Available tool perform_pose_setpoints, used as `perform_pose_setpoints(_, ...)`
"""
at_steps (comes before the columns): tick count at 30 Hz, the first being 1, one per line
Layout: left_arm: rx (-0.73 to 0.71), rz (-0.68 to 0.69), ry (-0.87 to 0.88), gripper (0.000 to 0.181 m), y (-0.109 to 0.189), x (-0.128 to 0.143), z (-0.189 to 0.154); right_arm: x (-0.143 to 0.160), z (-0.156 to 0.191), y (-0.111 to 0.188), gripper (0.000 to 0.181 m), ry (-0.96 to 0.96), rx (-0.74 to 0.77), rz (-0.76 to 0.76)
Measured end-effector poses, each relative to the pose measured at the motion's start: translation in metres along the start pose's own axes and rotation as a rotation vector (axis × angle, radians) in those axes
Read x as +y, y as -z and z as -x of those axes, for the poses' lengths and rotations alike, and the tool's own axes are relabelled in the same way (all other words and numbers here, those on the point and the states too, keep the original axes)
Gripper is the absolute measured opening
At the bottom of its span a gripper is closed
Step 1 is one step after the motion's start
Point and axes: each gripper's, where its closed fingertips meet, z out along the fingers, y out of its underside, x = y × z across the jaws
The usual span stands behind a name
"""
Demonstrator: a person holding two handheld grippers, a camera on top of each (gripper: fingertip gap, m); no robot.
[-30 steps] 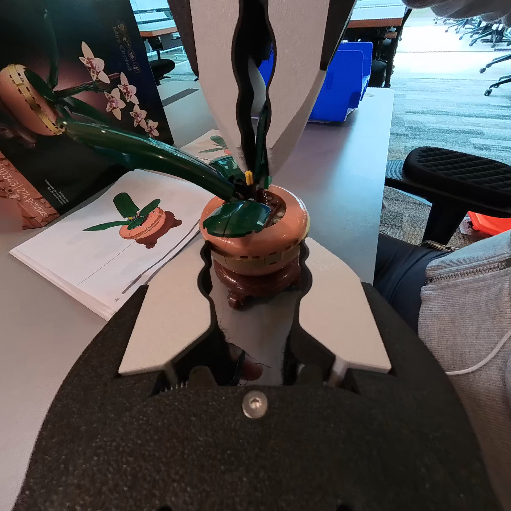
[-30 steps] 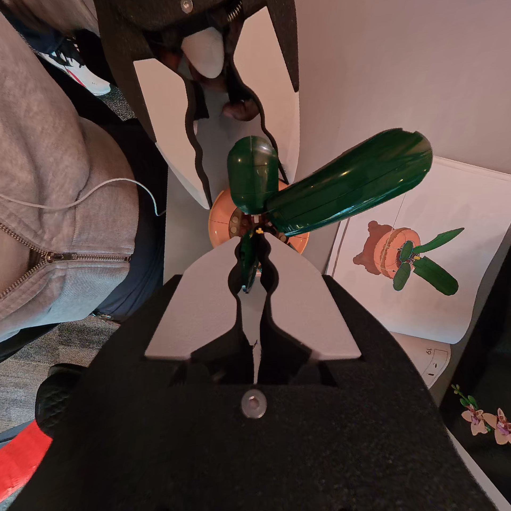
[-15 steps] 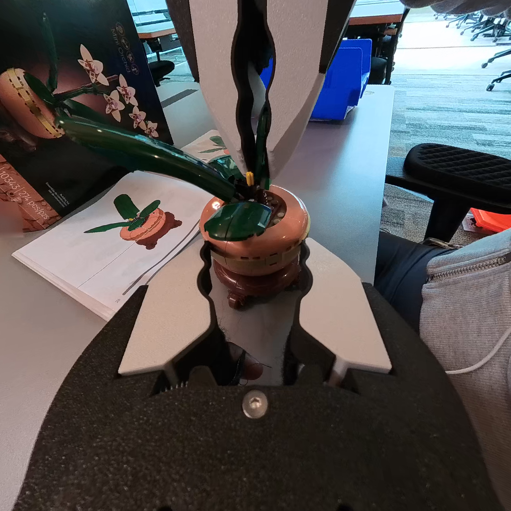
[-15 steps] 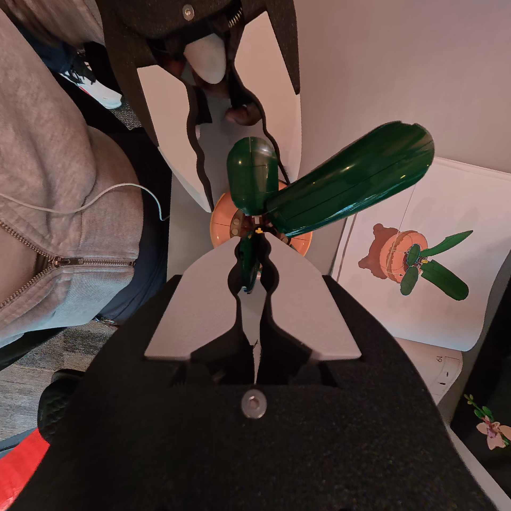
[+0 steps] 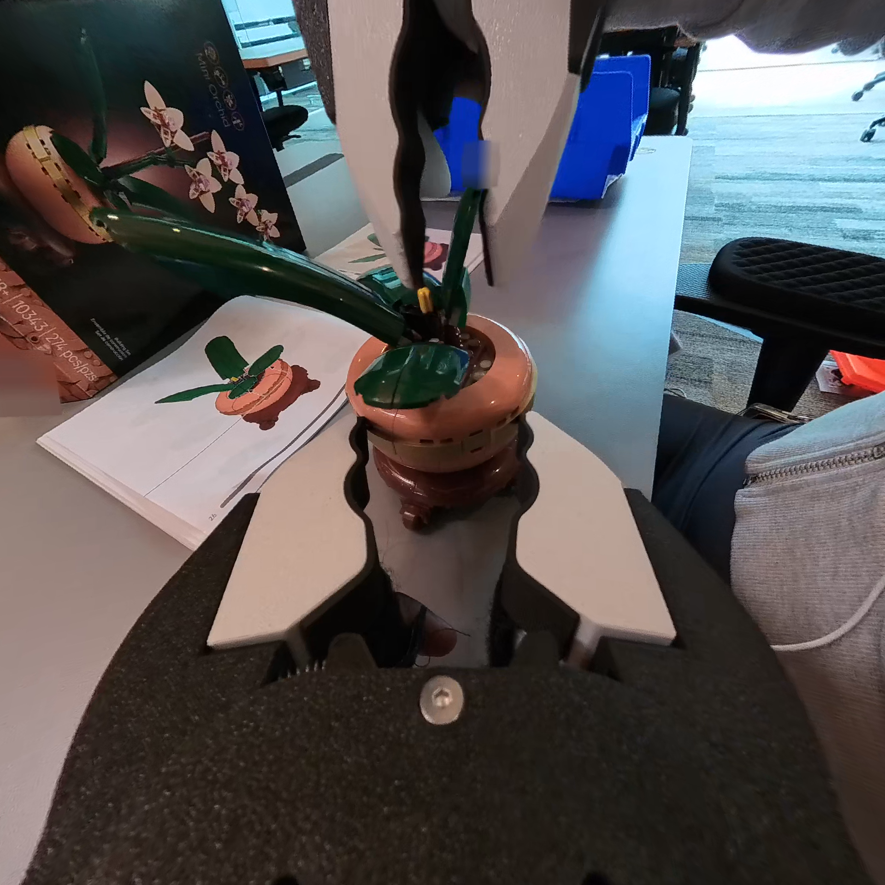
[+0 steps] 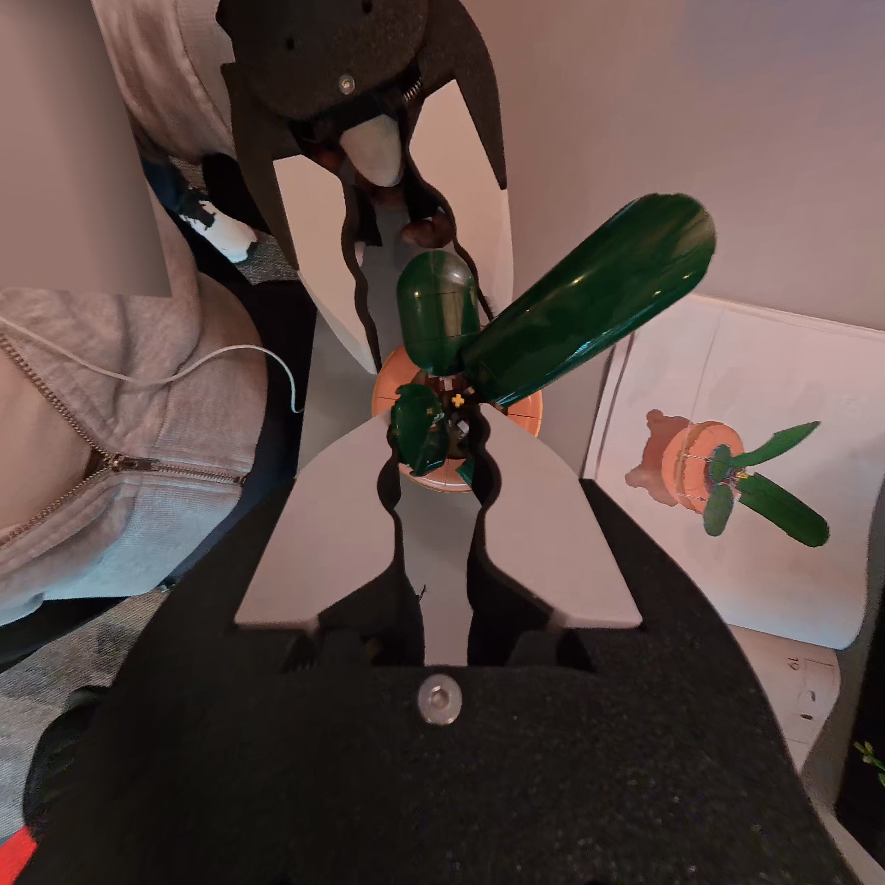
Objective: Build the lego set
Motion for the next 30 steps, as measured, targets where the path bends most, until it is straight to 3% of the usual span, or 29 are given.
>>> perform_pose_setpoints(5,0.005,0.000,-0.002,0.055,0.0001,0.0001,-0.0007,0.0014,-0.0027,0.0031,0.010,0.078,0.086,0.029)
perform_pose_setpoints(30,0.088,0.021,-0.014,0.056,-0.0053,0.0026,0.0011,0.0045,-0.0035,0.0007,0.009,-0.038,0.016,0.050)
